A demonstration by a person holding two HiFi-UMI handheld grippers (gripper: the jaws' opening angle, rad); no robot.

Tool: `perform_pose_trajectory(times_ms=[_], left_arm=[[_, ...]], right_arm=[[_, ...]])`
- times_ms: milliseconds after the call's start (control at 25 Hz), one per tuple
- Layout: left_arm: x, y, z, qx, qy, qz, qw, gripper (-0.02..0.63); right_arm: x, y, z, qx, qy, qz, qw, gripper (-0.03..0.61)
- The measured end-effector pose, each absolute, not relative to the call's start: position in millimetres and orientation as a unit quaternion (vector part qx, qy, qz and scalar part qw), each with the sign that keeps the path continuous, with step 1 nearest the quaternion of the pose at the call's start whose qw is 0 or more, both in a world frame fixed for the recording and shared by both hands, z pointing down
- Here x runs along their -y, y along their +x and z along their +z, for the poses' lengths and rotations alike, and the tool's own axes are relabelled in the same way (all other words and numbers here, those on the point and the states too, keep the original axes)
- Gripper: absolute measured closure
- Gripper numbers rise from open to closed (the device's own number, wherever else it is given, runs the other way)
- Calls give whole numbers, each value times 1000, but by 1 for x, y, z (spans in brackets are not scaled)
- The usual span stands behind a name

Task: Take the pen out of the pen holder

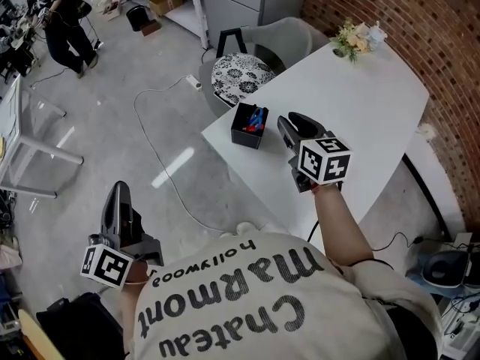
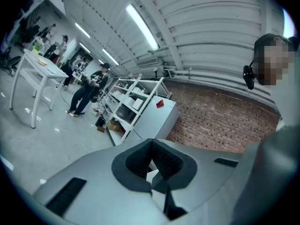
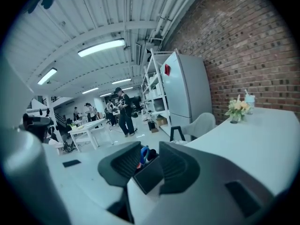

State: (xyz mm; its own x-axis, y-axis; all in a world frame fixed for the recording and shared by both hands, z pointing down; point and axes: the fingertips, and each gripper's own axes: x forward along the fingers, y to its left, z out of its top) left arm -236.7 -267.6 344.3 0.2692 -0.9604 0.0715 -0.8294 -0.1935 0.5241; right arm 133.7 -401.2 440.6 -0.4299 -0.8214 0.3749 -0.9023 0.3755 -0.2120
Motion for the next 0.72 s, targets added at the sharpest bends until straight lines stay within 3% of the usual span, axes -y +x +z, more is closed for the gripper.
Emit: perform_pose_trajectory(times_ms=[720], left_arm=[[263, -272, 358, 642, 716, -131, 242, 613]], right_arm=[[450, 111, 497, 825, 489, 251, 129, 440]])
